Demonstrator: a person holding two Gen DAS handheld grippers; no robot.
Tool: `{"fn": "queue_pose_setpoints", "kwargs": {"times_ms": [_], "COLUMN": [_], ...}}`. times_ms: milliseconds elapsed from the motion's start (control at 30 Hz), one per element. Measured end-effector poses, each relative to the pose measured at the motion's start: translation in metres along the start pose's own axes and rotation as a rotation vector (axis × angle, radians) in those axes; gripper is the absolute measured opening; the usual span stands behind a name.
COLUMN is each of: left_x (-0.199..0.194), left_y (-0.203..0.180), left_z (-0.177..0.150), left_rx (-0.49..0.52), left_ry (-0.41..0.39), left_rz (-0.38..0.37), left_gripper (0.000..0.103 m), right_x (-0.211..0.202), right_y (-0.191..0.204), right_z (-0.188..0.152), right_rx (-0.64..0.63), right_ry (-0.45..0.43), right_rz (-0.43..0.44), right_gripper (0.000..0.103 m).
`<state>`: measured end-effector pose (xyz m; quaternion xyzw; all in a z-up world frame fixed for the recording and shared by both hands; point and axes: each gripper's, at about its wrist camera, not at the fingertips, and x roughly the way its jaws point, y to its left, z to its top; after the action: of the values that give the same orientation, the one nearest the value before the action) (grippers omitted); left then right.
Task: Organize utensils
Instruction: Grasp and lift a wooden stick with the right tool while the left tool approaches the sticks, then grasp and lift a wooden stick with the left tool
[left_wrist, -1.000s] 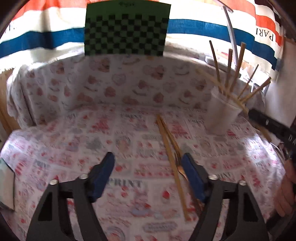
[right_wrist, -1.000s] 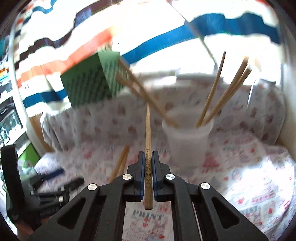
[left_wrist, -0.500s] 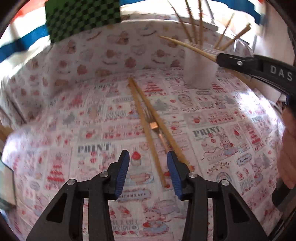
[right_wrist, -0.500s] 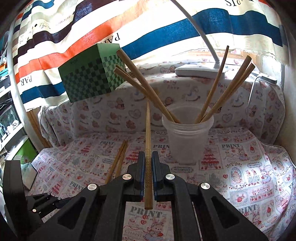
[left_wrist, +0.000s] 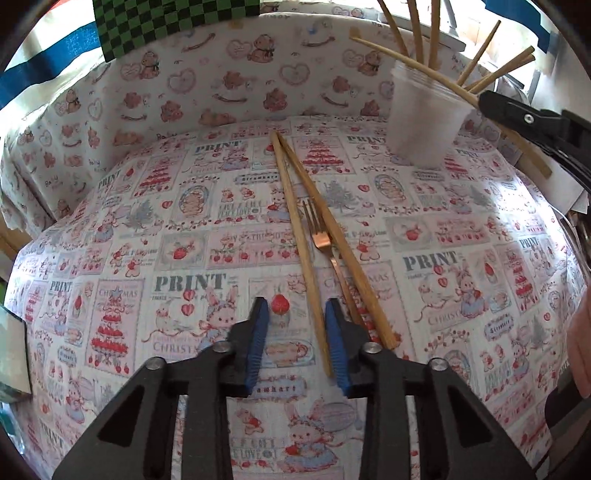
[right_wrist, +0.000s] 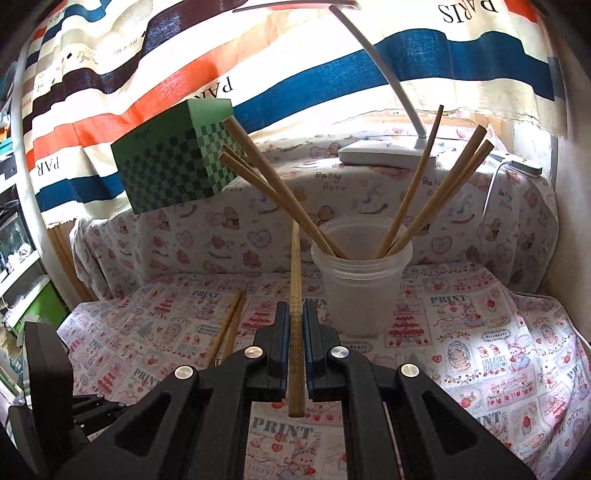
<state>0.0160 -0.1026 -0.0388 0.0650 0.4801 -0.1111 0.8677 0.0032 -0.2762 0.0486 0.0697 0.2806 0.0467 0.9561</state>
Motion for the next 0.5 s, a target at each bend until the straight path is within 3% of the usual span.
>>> {"fn": "queue_pose_setpoints", "kwargs": {"times_ms": [33,67,167,267,400,500], "left_x": [0.000,-0.001,-0.024,-0.046,-0.086,-0.110], "left_y": [0.003,0.008,0.009,0.018,0.026,0.035], "left_z": [0.001,0.002,-0.009,-0.013,-0.013,-0.008], "left_rx": [-0.005,-0.019,0.033,0.009,-0.011,-0.025], "left_ry": [0.005,0.004,-0.126,-0.200,-0.374,-0.444], "left_rz": [-0.010,-0.016,0.019,-0.033,0.005,-0.017], "left_gripper": [0.005,0.004,0.004,0.004,0.004,0.004], "right_x": [0.000,-0.001,-0.006,-0.008,-0.019,-0.028], "right_y": [-0.001,-0.001,-0.002,-0.003,-0.004,-0.007], "right_z": [0.001,0.001,0.002,0.004,0.006,0.009], "right_rx": [0.000,-0.002,-0.002,-0.004,0.012,0.057], "right_ry": [-0.002,-0.004,-0.025,-0.035,-0.069,-0.055], "right_rz": [-0.003,0.000,0.011,0.009,0.064,0.137], "right_gripper": [0.008,0.008,0.008,0.008,0.008,0.008]}}
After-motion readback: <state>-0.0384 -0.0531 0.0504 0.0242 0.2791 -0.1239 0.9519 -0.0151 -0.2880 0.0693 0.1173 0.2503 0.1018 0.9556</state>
